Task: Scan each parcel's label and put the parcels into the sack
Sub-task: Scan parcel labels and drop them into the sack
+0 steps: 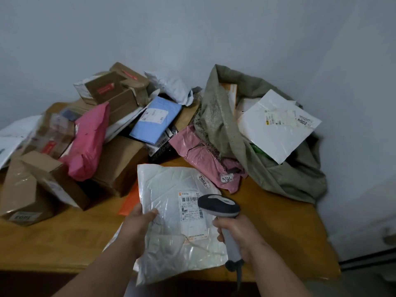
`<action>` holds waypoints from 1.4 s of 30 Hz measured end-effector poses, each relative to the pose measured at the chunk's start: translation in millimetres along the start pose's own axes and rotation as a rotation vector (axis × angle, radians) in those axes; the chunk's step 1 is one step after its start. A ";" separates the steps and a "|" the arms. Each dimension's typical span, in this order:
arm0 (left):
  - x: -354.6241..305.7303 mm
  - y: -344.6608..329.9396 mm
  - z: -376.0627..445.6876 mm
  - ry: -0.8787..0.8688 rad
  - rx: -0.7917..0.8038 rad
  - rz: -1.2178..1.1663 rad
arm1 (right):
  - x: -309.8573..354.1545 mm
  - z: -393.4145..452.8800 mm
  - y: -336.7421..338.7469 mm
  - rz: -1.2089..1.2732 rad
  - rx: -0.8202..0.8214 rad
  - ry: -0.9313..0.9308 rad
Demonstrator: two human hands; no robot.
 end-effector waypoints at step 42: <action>-42.0 53.9 -50.3 -0.161 0.074 -0.121 | 23.8 -80.8 -48.6 0.004 0.023 0.240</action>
Point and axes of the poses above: each hand's wrist, its own z-axis towards the middle knuckle, its own y-axis out of the back of the hand, x = y × z, the point moved 4 cm from there along z, towards the middle knuckle, and after that the axes turned 6 degrees about z, right-handed, at the moved point
